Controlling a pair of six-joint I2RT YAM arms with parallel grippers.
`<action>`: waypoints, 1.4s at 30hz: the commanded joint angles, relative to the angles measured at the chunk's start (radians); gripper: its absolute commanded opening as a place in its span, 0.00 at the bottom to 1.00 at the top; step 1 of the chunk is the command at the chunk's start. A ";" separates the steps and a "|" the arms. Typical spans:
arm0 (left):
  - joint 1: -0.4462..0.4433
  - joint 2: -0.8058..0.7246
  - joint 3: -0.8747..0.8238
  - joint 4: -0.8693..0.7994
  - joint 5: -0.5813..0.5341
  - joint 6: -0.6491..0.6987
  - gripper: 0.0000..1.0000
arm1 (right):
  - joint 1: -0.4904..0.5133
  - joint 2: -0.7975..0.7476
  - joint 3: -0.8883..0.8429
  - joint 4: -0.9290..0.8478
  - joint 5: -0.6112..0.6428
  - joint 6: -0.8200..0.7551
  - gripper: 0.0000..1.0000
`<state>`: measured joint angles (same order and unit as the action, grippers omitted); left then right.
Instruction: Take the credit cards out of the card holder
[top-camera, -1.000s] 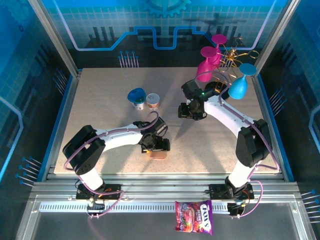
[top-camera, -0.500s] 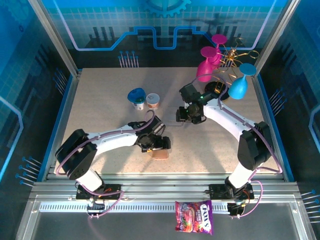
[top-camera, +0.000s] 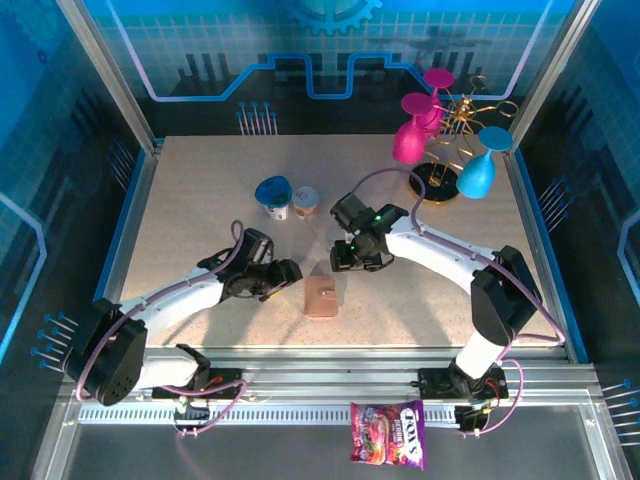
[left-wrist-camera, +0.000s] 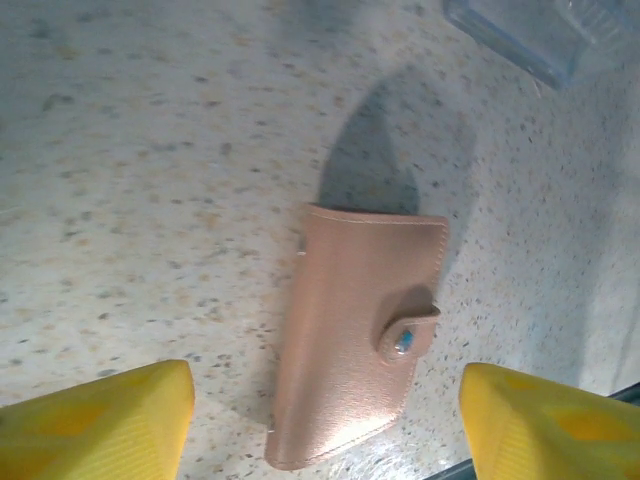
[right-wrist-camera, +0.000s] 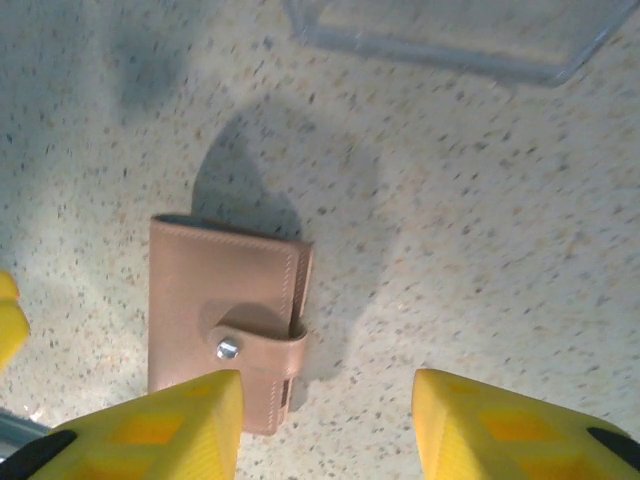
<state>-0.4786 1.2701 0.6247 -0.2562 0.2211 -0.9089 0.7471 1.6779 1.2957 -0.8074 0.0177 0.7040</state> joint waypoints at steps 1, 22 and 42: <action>0.037 -0.036 -0.020 0.049 0.081 0.002 0.59 | 0.056 0.030 -0.004 -0.007 0.006 0.076 0.48; 0.115 -0.069 -0.064 0.055 0.142 0.013 0.44 | 0.191 0.238 0.093 -0.014 0.045 0.143 0.37; 0.078 -0.015 -0.039 0.077 0.178 -0.010 0.41 | 0.183 0.281 0.086 0.019 0.036 0.132 0.19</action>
<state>-0.3840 1.2362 0.5659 -0.1967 0.3618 -0.9112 0.9283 1.9537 1.3941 -0.7994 0.0479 0.8303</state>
